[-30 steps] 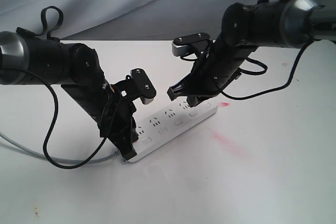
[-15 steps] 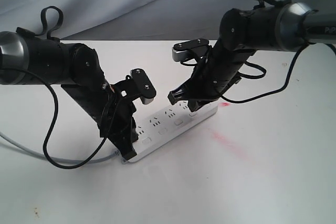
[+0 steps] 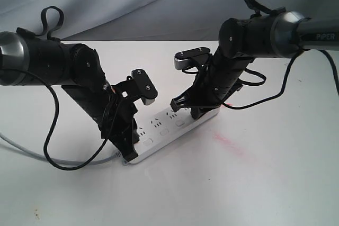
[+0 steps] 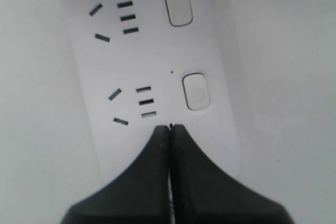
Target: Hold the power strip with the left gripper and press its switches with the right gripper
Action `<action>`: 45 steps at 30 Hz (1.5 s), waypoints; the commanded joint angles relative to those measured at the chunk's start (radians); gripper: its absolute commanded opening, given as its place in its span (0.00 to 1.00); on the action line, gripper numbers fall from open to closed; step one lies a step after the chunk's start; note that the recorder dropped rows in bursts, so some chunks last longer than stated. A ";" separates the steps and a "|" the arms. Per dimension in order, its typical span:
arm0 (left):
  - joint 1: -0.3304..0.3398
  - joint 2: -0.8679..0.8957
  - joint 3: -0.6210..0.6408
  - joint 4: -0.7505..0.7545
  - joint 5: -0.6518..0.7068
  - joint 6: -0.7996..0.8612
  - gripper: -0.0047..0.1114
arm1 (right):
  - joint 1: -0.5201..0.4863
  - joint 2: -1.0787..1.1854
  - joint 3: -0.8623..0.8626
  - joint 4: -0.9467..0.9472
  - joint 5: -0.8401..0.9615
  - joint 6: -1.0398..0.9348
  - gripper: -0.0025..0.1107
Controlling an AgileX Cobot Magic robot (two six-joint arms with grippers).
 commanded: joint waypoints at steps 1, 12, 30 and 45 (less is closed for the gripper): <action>0.000 0.027 0.012 0.019 0.044 -0.010 0.04 | 0.007 0.046 0.002 -0.023 -0.032 -0.001 0.02; 0.000 0.027 0.012 0.019 0.044 -0.010 0.04 | 0.011 0.084 0.002 -0.023 -0.033 0.001 0.02; 0.000 0.027 0.012 0.019 0.047 -0.010 0.04 | 0.015 -0.150 0.002 -0.004 -0.060 -0.001 0.02; 0.000 0.027 0.012 0.019 0.051 -0.010 0.04 | 0.069 -0.125 0.002 0.040 -0.047 -0.045 0.02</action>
